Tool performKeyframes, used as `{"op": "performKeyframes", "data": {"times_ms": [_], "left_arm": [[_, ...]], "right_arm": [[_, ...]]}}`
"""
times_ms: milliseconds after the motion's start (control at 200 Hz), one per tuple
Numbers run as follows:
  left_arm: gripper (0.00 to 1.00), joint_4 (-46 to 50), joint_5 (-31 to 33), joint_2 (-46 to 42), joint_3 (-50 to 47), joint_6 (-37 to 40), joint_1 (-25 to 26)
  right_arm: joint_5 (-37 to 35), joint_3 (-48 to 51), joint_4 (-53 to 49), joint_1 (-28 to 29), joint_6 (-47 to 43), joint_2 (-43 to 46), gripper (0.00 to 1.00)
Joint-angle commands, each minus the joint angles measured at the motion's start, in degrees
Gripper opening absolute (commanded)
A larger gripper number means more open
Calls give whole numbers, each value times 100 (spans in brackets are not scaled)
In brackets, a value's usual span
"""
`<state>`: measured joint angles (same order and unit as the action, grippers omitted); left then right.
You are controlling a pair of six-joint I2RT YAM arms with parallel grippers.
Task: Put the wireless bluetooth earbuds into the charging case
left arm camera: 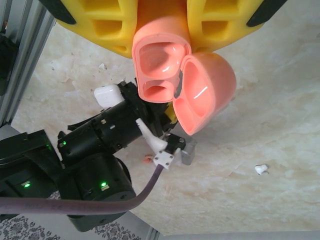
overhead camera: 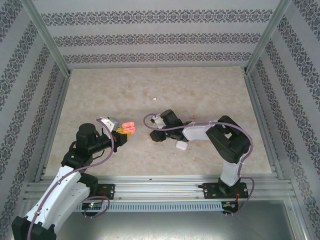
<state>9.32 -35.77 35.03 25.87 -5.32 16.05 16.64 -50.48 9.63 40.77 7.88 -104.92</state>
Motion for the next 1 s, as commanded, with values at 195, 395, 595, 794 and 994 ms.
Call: {"op": "performKeyframes", "data": {"times_ms": [195, 395, 595, 794, 994], "left_arm": [[0, -291, 11, 245, 67, 66, 22], [0, -151, 4, 294, 125, 223, 20], [0, -16, 46, 272, 118, 314, 16], [0, -230, 43, 446, 101, 142, 21], [0, -151, -20, 789, 256, 265, 20]], "right_arm": [[-301, 179, -770, -232, -213, 703, 47], [-6, 532, -587, -312, 274, 517, 47], [-294, 505, -972, -293, 1645, 1153, 46], [-538, 11, -1989, -93, 3660, 1371, 47], [-771, -507, -2872, 294, 4923, 1074, 47]]}}
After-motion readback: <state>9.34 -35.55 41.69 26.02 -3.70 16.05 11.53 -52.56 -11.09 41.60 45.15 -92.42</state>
